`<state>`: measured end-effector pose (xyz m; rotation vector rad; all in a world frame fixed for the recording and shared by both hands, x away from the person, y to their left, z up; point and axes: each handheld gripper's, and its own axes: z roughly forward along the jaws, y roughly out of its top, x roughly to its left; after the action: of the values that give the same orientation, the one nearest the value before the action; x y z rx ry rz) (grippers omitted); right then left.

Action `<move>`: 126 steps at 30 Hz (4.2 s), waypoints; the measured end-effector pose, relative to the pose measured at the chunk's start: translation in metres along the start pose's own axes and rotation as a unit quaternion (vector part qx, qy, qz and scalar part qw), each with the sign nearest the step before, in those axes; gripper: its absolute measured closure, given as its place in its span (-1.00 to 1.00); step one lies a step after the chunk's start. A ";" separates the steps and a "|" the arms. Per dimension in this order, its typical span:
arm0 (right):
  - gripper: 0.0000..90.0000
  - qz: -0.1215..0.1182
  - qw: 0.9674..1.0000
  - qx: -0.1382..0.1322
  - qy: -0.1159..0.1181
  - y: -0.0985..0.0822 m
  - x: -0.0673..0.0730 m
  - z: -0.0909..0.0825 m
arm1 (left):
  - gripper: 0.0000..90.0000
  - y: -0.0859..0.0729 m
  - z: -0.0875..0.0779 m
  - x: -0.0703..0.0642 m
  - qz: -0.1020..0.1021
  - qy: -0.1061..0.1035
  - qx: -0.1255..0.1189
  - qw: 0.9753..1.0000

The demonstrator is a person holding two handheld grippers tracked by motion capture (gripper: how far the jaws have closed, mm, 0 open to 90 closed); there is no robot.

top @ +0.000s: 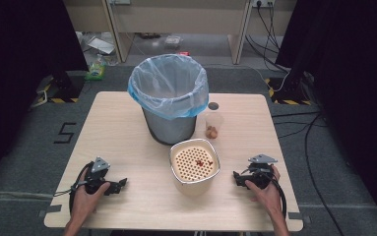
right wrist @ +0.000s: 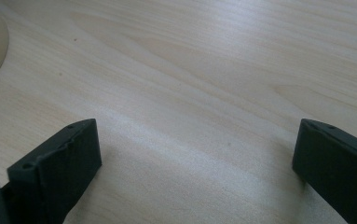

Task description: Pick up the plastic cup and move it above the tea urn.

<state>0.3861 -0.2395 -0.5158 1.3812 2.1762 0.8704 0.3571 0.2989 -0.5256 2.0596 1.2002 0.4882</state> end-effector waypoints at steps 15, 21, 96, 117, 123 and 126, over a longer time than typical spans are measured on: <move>-0.64 0.020 0.998 -0.059 -0.012 0.027 0.003 -0.016 | -1.00 0.000 0.000 0.000 0.000 0.000 0.000 1.000; -0.57 0.018 0.997 -0.074 -0.007 0.052 0.001 -0.017 | -1.00 0.000 0.000 0.000 0.000 0.000 0.000 1.000; 0.92 -0.082 0.994 -0.071 0.020 0.175 0.005 0.026 | -1.00 -0.001 -0.001 -0.001 0.002 0.000 -0.001 1.000; 0.92 -0.101 0.987 -0.122 0.012 0.172 0.005 -0.020 | -1.00 -0.001 -0.001 -0.001 0.000 -0.001 -0.001 1.000; 0.92 -0.115 0.984 -0.136 0.006 0.169 0.008 -0.035 | -1.00 -0.001 -0.001 -0.001 0.001 -0.001 0.000 1.000; 0.91 -0.125 0.981 -0.146 0.004 0.167 0.010 -0.045 | -1.00 -0.001 -0.001 -0.001 0.001 -0.001 0.000 1.000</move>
<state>0.4610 -0.1910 -0.3676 0.9440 2.0695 1.0471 0.3559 0.2989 -0.5256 2.0608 1.1983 0.4873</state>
